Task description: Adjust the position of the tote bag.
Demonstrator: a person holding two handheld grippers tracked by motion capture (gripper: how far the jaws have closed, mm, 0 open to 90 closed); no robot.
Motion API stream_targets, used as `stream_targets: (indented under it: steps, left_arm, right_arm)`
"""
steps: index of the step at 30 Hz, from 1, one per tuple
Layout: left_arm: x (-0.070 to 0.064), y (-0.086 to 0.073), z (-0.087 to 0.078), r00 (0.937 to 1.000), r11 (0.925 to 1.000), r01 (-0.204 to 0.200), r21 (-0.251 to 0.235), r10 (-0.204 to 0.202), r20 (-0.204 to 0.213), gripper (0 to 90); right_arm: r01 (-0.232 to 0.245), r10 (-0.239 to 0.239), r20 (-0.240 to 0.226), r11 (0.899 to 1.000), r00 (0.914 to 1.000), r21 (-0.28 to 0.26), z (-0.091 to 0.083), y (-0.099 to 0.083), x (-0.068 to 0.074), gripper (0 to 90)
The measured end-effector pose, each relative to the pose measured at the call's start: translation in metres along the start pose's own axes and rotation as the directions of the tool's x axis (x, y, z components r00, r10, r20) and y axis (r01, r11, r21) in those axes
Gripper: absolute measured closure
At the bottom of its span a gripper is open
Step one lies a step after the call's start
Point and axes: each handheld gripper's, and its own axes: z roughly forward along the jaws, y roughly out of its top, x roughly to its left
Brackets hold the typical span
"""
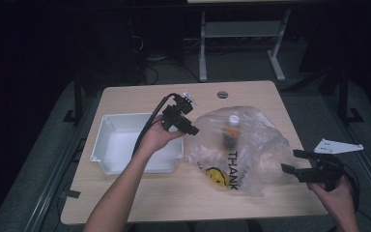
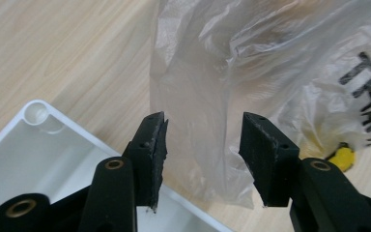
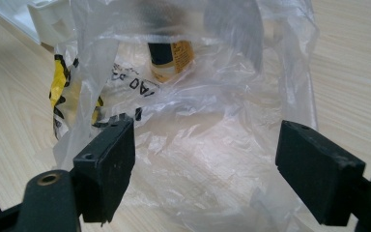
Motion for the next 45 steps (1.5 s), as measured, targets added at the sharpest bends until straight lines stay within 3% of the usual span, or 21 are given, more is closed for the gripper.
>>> stream_targets:
  steps: [10,22,31,45]
  left_arm:
    - [-0.019,0.015,-0.017,0.9984,0.9981,-0.051,-0.035,0.052,0.02,47.0]
    - [-0.043,0.044,-0.026,0.9908,0.9899,-0.129,-0.057,0.131,0.034,45.9]
    - [-0.055,0.061,-0.02,0.9873,0.987,-0.149,-0.061,0.152,0.048,45.2]
    - [-0.051,0.081,0.003,0.9888,0.9893,-0.14,-0.041,0.142,0.047,38.7]
  right_arm:
    - [-0.005,0.005,-0.003,1.0,1.0,-0.002,0.0,0.0,-0.001,21.4]
    - [-0.007,0.007,-0.006,1.0,1.0,-0.001,0.0,-0.001,-0.002,21.4]
    - [-0.007,0.007,-0.017,1.0,0.9998,0.0,0.001,-0.001,-0.002,21.4]
    - [-0.013,0.013,-0.02,1.0,0.9997,0.0,0.001,-0.002,-0.004,21.4]
